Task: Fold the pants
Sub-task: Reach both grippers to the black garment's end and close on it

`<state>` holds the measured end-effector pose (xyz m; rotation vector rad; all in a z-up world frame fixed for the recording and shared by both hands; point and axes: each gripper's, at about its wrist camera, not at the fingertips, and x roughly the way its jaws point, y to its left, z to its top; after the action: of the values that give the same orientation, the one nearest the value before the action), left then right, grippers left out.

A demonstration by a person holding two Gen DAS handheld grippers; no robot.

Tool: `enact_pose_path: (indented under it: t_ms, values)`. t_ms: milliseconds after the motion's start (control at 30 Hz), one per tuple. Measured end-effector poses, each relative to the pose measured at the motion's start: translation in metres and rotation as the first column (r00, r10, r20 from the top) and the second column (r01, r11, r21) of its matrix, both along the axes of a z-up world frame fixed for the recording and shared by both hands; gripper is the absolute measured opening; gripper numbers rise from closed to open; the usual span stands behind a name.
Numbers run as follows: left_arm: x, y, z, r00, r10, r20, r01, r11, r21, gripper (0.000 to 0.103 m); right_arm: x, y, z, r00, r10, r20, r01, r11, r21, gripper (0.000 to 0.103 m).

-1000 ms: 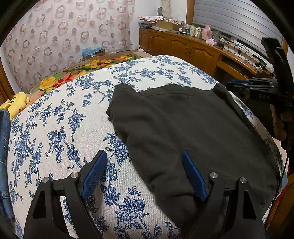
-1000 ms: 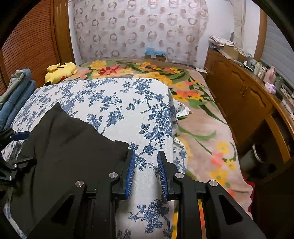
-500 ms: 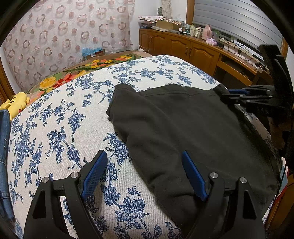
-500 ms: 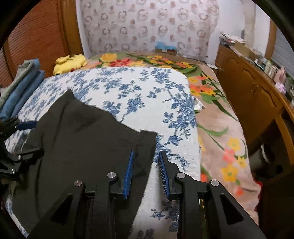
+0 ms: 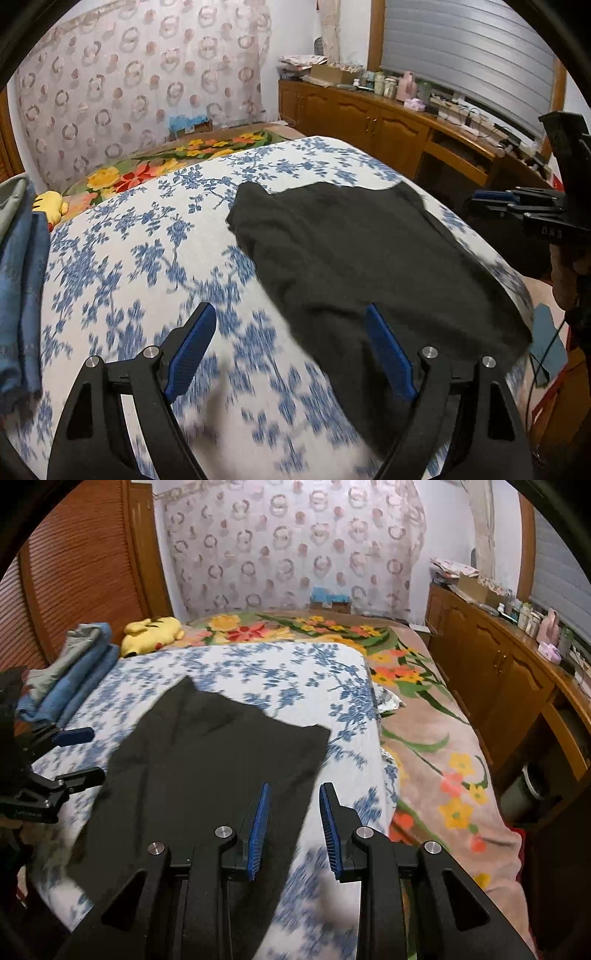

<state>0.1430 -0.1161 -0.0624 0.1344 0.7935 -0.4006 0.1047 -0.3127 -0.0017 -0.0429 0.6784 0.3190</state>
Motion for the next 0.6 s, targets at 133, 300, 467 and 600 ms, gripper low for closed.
enact_pose_path:
  t_ms: [133,300,467,600]
  values:
    - [-0.030,0.005,0.001,1.000,-0.019,0.007,0.019,1.000,-0.011,0.084,-0.032,-0.002,-0.004,1.000,0.007,0.013,-0.008,1.000,0.027,0.039]
    - [-0.057,0.013,-0.003,1.000,-0.030,0.003,0.030,0.999,-0.021,0.082,-0.059,0.002,-0.015,1.000,0.001,-0.001,-0.001,1.000,0.020,0.039]
    - [-0.074,0.017,-0.008,0.998,-0.056,-0.013,0.056,0.997,-0.051,0.073,-0.074,0.001,-0.019,1.000,-0.019,-0.009,0.019,0.999,0.032,0.039]
    - [-0.084,0.011,-0.014,0.996,-0.085,-0.034,0.083,0.995,-0.053,0.062,-0.084,0.001,-0.022,0.999,-0.030,-0.013,0.031,0.997,0.070,0.039]
